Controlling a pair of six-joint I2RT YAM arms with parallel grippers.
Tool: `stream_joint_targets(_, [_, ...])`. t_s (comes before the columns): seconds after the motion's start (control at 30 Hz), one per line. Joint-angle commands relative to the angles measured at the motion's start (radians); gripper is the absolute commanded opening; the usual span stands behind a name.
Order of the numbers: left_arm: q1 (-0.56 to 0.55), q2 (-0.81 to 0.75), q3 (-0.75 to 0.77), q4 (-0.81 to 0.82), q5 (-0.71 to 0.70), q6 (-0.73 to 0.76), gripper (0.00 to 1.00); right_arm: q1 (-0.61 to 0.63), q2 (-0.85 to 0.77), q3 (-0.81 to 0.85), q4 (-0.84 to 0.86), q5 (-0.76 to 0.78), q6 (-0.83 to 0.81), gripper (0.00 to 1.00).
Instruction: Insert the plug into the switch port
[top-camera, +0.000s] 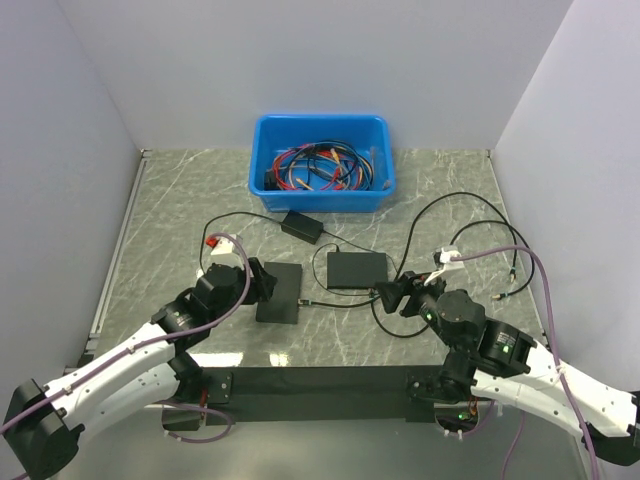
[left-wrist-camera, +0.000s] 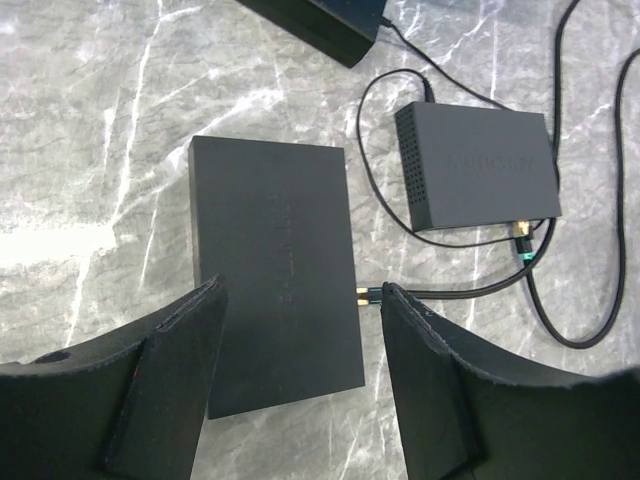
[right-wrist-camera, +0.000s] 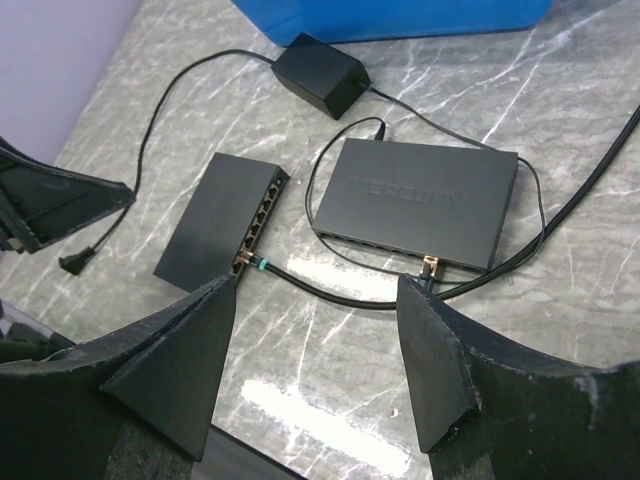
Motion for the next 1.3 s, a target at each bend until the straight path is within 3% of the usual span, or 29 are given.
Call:
stream_joint_targets(0.0, [-0.006, 0.008, 0.007, 0.028, -0.021, 0.021, 0.69, 0.008, -0.009, 0.004, 0.003, 0.03, 0.009, 0.72])
stream_joint_targets(1.27, [-0.016, -0.006, 0.002, 0.024, -0.028, 0.015, 0.69, 0.006, 0.013, 0.005, -0.006, 0.05, 0.02, 0.72])
